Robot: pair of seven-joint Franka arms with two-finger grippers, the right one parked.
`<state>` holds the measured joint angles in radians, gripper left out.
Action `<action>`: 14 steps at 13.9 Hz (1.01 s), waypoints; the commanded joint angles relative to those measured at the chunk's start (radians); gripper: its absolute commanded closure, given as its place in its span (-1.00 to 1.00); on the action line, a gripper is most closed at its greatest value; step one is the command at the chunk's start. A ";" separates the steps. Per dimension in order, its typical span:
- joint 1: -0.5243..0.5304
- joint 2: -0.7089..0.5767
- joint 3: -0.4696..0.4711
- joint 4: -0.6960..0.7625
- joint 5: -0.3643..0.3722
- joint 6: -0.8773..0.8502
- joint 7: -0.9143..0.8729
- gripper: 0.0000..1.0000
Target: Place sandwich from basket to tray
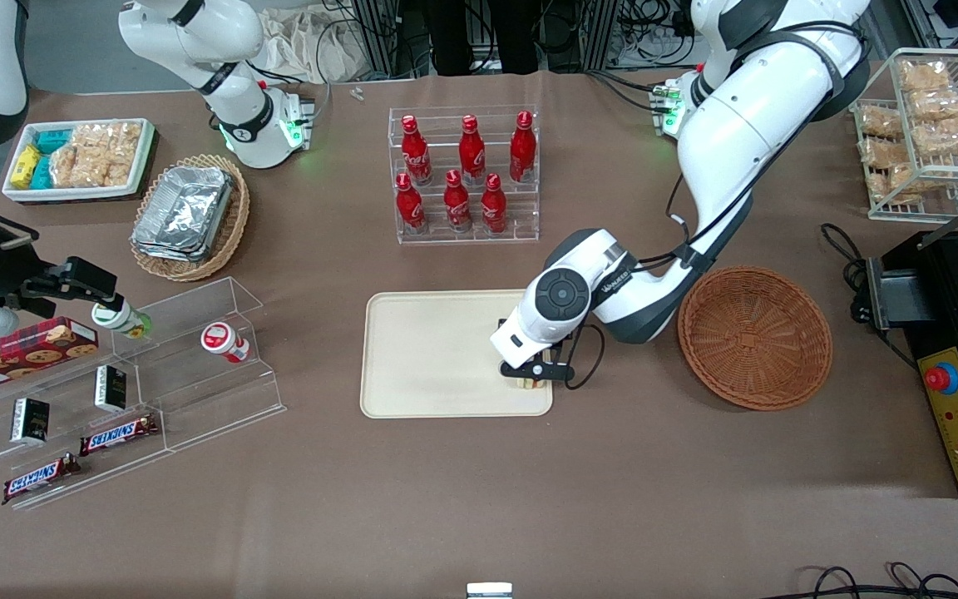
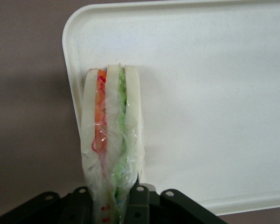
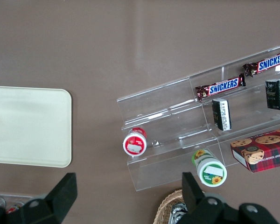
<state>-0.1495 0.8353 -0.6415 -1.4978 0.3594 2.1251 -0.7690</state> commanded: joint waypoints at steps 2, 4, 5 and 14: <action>-0.021 0.004 0.011 0.033 0.023 -0.010 -0.035 -1.00; -0.016 -0.011 0.011 0.033 0.023 -0.022 -0.036 -1.00; -0.012 -0.036 0.011 0.033 0.021 -0.037 -0.038 -1.00; 0.270 -0.312 -0.015 0.056 -0.034 -0.330 0.037 -1.00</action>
<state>0.0694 0.6005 -0.6436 -1.3827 0.3481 1.8314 -0.7661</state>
